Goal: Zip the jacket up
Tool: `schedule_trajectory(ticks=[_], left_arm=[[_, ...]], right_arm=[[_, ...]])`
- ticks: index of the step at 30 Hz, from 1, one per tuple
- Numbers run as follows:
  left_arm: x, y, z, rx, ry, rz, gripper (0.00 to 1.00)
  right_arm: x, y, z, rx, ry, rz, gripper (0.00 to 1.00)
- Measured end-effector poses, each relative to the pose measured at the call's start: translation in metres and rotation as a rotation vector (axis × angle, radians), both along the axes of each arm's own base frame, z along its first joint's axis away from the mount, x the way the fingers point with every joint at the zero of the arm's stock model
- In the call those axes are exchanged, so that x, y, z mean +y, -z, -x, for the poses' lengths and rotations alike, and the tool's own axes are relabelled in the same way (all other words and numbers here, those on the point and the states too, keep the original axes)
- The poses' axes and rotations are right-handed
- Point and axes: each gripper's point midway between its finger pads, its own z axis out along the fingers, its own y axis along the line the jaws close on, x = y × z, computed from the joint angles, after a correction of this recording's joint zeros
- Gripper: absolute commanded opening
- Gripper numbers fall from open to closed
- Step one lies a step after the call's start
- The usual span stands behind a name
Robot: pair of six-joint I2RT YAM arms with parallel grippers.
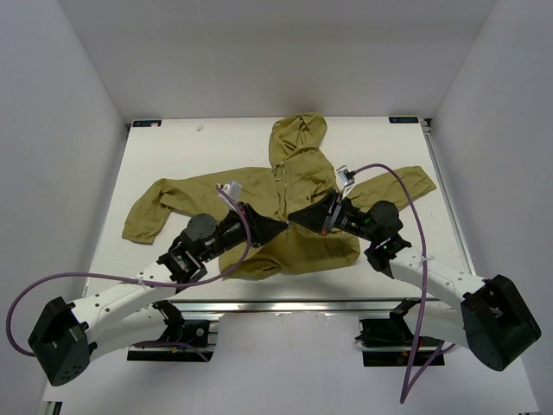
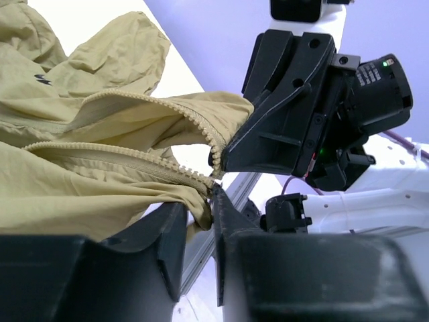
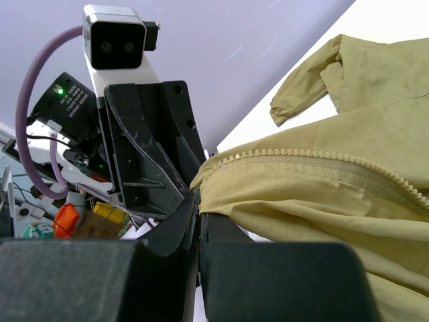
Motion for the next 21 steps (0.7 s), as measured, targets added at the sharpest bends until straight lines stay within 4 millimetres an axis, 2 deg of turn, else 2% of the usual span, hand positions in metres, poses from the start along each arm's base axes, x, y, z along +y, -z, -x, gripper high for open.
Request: schedule_trajectory(ticks=[2, 3, 6, 9, 11, 21], left_arm=[[-0.0014, -0.0004, 0.0004, 0.003, 0.007, 0.006, 0.24], [-0.0017, -0.0006, 0.0007, 0.004, 0.009, 0.008, 0.13], [-0.0017, -0.0018, 0.0007, 0.007, 0.011, 0.015, 0.0], [-0.0017, -0.0018, 0.0008, 0.007, 0.012, 0.016, 0.03], [-0.0019, -0.0019, 0.0013, 0.007, 0.015, 0.016, 0.0], [-0.0045, -0.0017, 0.0082, -0.028, 0.072, 0.002, 0.0]], right_arm=[[-0.0001, -0.0006, -0.0001, 0.0, 0.0, -0.004, 0.0], [-0.0002, -0.001, 0.0001, -0.001, 0.0, -0.006, 0.0], [-0.0004, -0.0016, 0.0003, -0.001, 0.0, -0.009, 0.0], [-0.0004, -0.0016, 0.0004, -0.001, 0.0, -0.01, 0.0], [-0.0005, -0.0015, 0.0003, -0.002, 0.0, -0.01, 0.0], [-0.0014, -0.0028, -0.004, 0.026, 0.025, -0.021, 0.0]])
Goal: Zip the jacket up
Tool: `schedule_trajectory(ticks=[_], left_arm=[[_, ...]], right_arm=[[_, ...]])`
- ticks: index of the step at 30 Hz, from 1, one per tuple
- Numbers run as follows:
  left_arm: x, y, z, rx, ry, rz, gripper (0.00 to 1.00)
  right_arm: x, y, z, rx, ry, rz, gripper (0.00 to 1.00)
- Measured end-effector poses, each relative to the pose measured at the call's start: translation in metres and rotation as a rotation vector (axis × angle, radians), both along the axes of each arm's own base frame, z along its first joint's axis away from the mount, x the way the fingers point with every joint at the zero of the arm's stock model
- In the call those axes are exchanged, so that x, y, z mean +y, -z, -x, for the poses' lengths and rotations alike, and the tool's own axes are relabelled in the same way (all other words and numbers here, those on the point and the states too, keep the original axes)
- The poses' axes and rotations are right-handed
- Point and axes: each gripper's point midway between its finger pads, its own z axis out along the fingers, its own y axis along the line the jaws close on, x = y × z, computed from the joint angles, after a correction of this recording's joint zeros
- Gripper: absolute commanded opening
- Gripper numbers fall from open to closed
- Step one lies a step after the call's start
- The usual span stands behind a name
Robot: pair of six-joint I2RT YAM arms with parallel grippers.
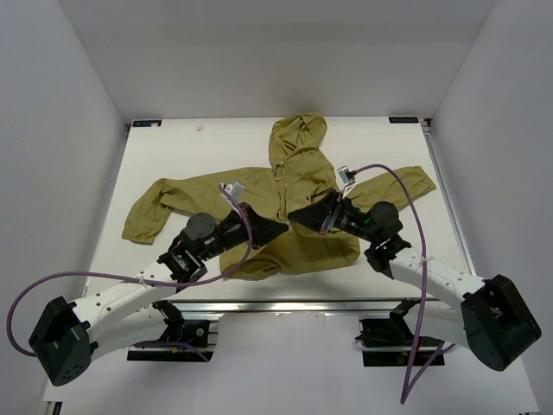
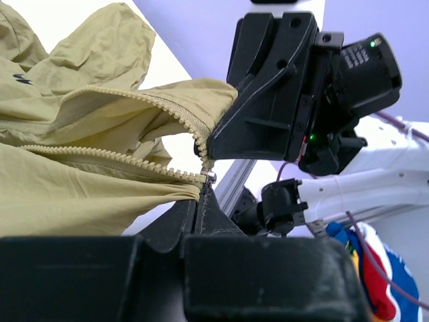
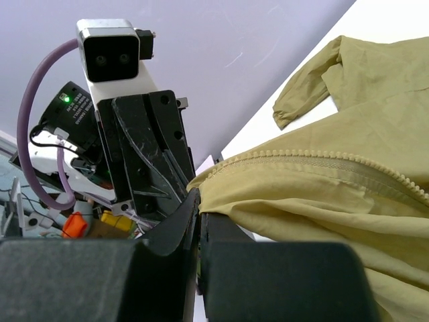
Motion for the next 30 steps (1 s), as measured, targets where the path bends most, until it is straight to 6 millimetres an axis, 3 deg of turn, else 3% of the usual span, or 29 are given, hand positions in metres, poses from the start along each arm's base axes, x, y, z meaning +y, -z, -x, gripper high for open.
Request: schedule_trajectory(ticks=[17, 19, 21, 23, 26, 30], left_arm=[[-0.006, 0.026, 0.007, 0.028, 0.074, -0.066, 0.0], [-0.004, 0.033, 0.008, 0.058, 0.065, -0.054, 0.0], [-0.003, 0.042, 0.009, 0.094, 0.06, -0.049, 0.0], [-0.004, 0.053, 0.011, 0.14, 0.06, -0.051, 0.0], [-0.005, 0.083, 0.013, 0.245, 0.057, -0.055, 0.0], [-0.001, 0.127, 0.021, 0.394, 0.043, -0.075, 0.0]], right_arm=[[0.005, 0.015, 0.005, 0.11, -0.065, 0.035, 0.0], [0.008, 0.023, 0.002, 0.137, -0.071, 0.086, 0.12], [0.009, 0.034, -0.001, 0.175, -0.065, 0.146, 0.12], [0.007, 0.047, -0.004, 0.209, -0.043, 0.197, 0.21], [0.003, 0.067, -0.008, 0.255, -0.009, 0.273, 0.34], [-0.004, 0.088, -0.009, 0.304, 0.026, 0.369, 0.71]])
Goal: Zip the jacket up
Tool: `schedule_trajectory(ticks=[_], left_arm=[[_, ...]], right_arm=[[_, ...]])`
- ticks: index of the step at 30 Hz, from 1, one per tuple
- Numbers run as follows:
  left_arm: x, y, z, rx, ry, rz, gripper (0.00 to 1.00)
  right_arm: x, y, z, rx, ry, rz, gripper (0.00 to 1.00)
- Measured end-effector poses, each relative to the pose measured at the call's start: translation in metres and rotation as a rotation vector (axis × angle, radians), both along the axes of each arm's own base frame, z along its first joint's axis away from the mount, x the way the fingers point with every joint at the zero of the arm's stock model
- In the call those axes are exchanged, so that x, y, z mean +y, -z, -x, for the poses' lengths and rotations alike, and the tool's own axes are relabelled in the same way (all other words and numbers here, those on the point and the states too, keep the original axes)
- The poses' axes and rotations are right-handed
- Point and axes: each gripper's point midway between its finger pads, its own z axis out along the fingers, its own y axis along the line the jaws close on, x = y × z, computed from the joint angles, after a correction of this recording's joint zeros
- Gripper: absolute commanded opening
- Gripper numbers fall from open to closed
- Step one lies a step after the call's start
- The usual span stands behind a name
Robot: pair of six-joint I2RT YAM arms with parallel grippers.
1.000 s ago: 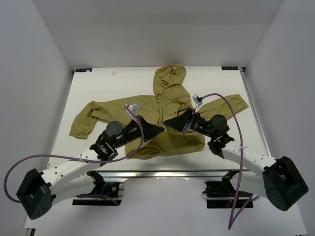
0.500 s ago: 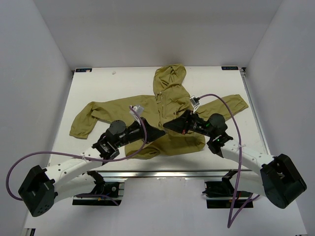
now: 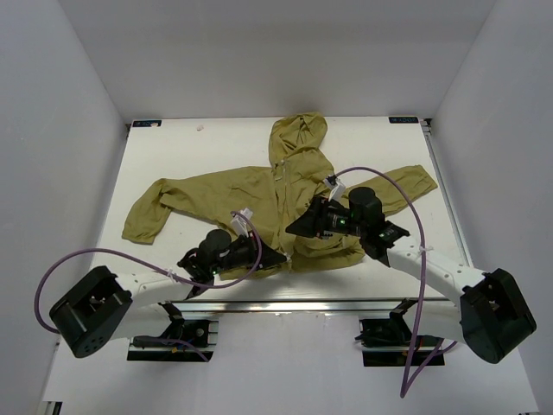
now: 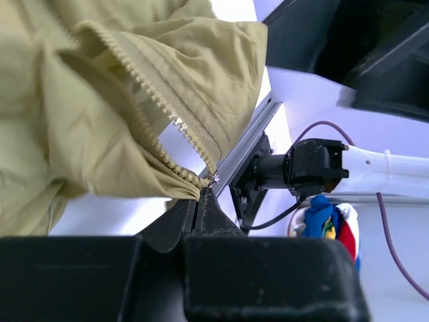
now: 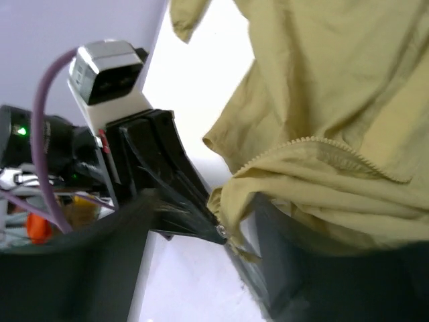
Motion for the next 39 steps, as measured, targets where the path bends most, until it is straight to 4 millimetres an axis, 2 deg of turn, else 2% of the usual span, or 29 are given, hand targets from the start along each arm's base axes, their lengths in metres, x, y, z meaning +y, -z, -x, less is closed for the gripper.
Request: schedule_trajectory(ticks=[2, 3, 7, 13, 18, 21, 26, 30, 31, 33, 35, 37, 39], left_arm=[[0.001, 0.006, 0.002, 0.034, -0.007, 0.003, 0.0], [0.001, 0.004, 0.002, 0.038, -0.01, 0.012, 0.0], [-0.001, -0.012, 0.0, 0.024, -0.022, 0.066, 0.0], [0.001, -0.028, -0.003, 0.004, -0.046, 0.108, 0.0], [0.003, -0.033, -0.004, -0.002, -0.059, 0.121, 0.0], [0.003, -0.032, -0.004, -0.001, -0.064, 0.119, 0.0], [0.004, -0.03, -0.005, 0.005, -0.069, 0.112, 0.0], [0.004, -0.03, -0.005, 0.004, -0.071, 0.112, 0.0], [0.004, -0.03, -0.005, 0.004, -0.071, 0.112, 0.0], [0.004, -0.03, -0.005, 0.004, -0.071, 0.112, 0.0], [0.004, -0.03, -0.005, 0.005, -0.071, 0.112, 0.0], [0.004, -0.03, -0.005, 0.005, -0.071, 0.11, 0.0], [0.004, -0.029, -0.005, 0.009, -0.071, 0.107, 0.0]], right_arm=[[-0.004, 0.007, -0.001, 0.009, 0.007, 0.042, 0.86], [-0.005, 0.011, -0.001, 0.01, 0.009, 0.063, 0.89], [-0.017, 0.024, 0.006, 0.019, 0.011, 0.139, 0.89], [-0.035, 0.026, 0.031, -0.067, -0.027, 0.203, 0.89], [-0.027, 0.039, 0.072, -0.161, -0.146, 0.272, 0.89], [-0.021, 0.052, 0.088, -0.204, -0.19, 0.321, 0.88], [-0.012, 0.063, 0.085, -0.251, -0.189, 0.372, 0.73], [-0.006, 0.065, 0.082, -0.275, -0.185, 0.369, 0.59], [-0.004, 0.064, 0.081, -0.281, -0.184, 0.364, 0.53], [0.0, 0.065, 0.078, -0.289, -0.183, 0.358, 0.49], [0.003, 0.067, 0.077, -0.291, -0.191, 0.358, 0.3], [0.005, 0.069, 0.078, -0.29, -0.2, 0.357, 0.0], [0.005, 0.069, 0.079, -0.285, -0.201, 0.352, 0.0]])
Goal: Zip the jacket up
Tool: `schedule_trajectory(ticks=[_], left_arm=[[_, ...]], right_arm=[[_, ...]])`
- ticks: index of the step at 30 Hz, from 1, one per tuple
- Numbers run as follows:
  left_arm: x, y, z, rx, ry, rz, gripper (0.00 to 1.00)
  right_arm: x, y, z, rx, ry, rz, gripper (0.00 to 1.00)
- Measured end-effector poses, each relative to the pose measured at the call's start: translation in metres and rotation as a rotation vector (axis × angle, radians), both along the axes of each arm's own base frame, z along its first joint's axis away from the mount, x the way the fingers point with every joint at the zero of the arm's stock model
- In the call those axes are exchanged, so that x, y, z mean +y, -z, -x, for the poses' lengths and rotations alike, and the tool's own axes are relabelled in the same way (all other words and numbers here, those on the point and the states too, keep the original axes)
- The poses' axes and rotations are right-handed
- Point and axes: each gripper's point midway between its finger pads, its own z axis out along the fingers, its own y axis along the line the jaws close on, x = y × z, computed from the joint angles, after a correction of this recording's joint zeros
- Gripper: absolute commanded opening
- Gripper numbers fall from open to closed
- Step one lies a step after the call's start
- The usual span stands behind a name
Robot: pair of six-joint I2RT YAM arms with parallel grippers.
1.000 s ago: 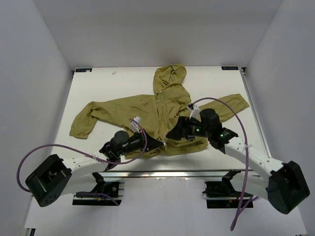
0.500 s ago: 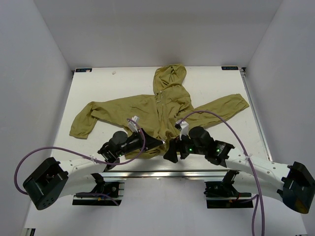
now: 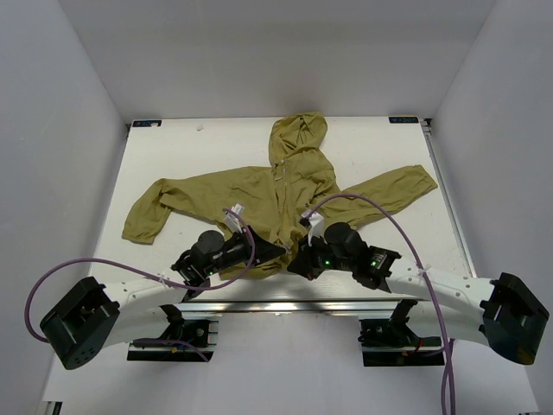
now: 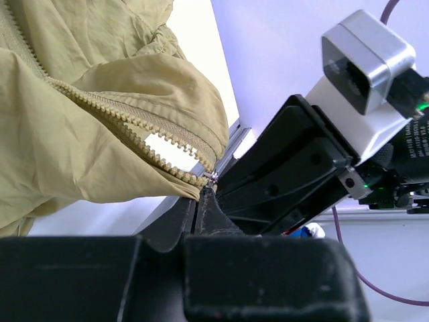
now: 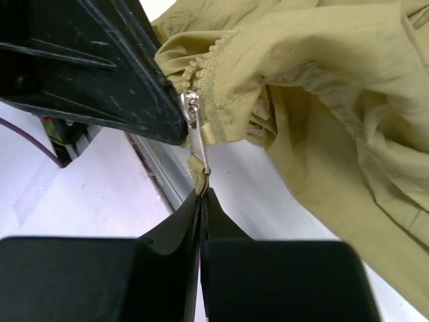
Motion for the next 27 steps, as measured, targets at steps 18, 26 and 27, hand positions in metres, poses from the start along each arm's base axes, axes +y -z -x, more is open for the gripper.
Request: schedule_trajectory(ticks=[18, 26, 27], left_arm=[[-0.005, 0.016, 0.01, 0.009, 0.111, -0.159, 0.0], [0.007, 0.011, 0.02, 0.0, 0.131, -0.201, 0.0], [0.009, 0.01, 0.02, -0.002, 0.129, -0.205, 0.0]], right_arm=[[0.028, -0.072, -0.032, 0.022, 0.123, -0.09, 0.0], [0.033, -0.049, -0.072, 0.078, 0.286, -0.008, 0.0], [0.037, -0.047, -0.075, 0.083, 0.286, 0.003, 0.0]])
